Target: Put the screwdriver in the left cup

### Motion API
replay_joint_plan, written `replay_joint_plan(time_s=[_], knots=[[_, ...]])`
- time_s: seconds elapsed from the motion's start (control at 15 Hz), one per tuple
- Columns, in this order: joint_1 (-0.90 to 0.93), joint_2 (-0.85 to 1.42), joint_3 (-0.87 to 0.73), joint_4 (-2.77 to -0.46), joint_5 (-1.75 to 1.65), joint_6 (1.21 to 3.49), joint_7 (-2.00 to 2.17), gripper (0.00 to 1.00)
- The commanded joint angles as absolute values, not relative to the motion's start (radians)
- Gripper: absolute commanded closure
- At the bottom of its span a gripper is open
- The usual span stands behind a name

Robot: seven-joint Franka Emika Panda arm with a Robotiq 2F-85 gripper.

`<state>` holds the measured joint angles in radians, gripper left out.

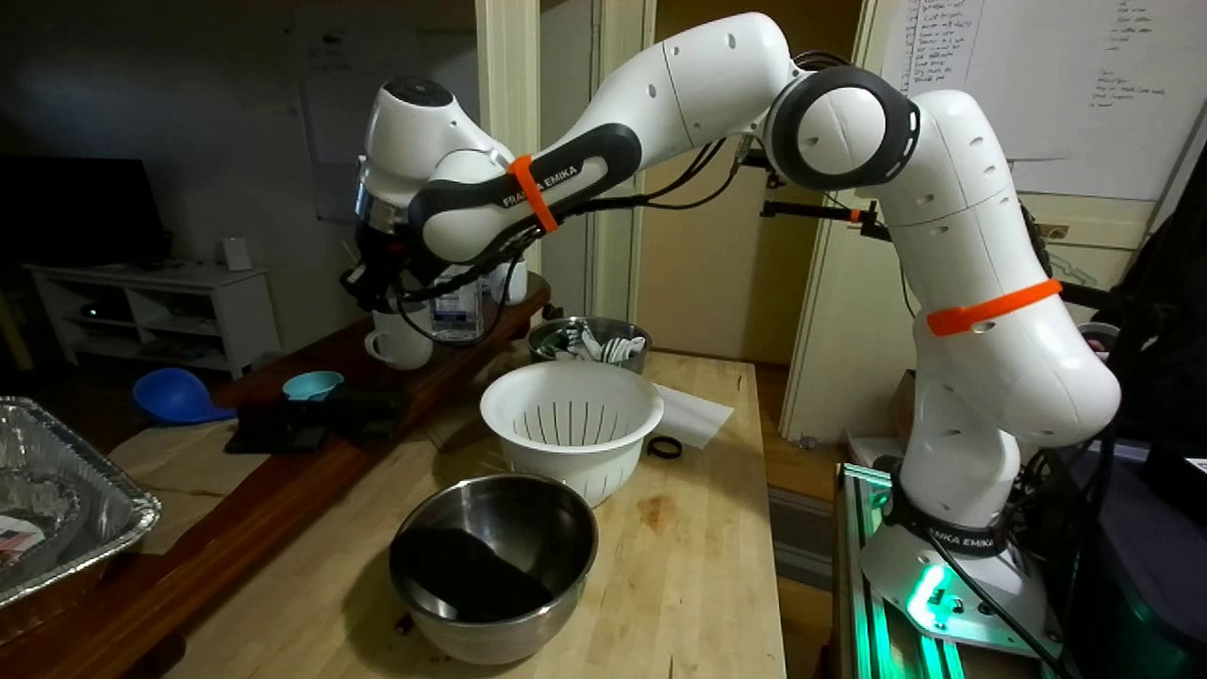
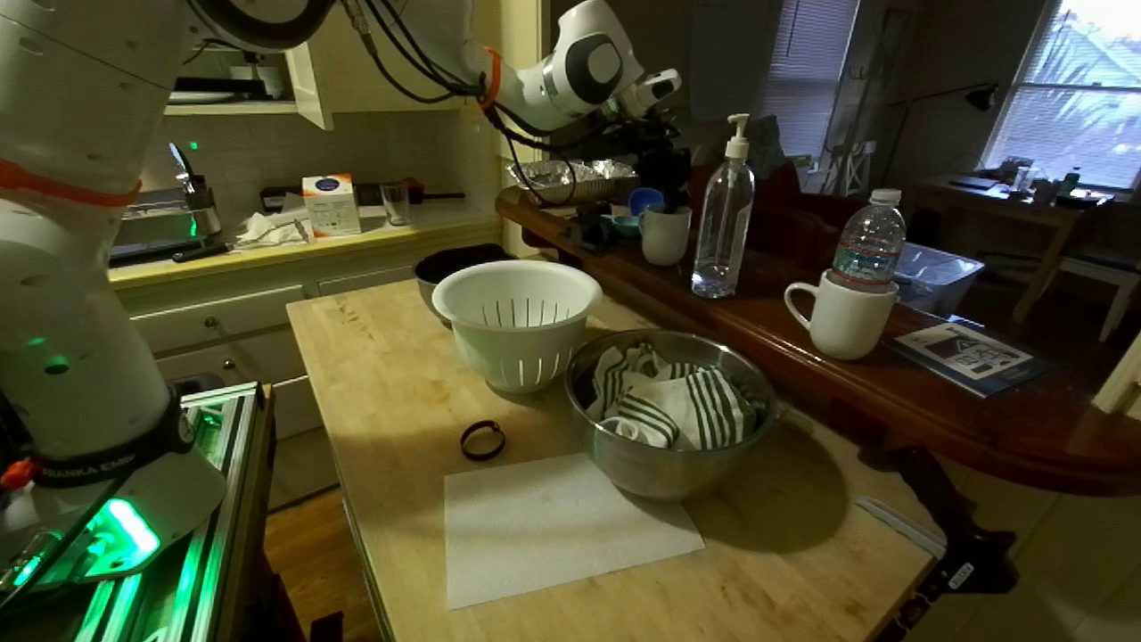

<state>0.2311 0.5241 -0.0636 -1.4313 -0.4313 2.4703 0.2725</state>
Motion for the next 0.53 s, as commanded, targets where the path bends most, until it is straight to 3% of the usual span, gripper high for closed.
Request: replay_joint_plan(time_s=[0.0,0.13,0.47], knots=[[0.239,0.499,-0.074,-1.463,-0.42,2.442,0.279,0.49],[0.238,0.497,-0.075,-1.467,-0.419,2.442,0.277,0.42],[0.237,0.491,-0.075,-1.474,-0.418,2.442,0.274,0.05]])
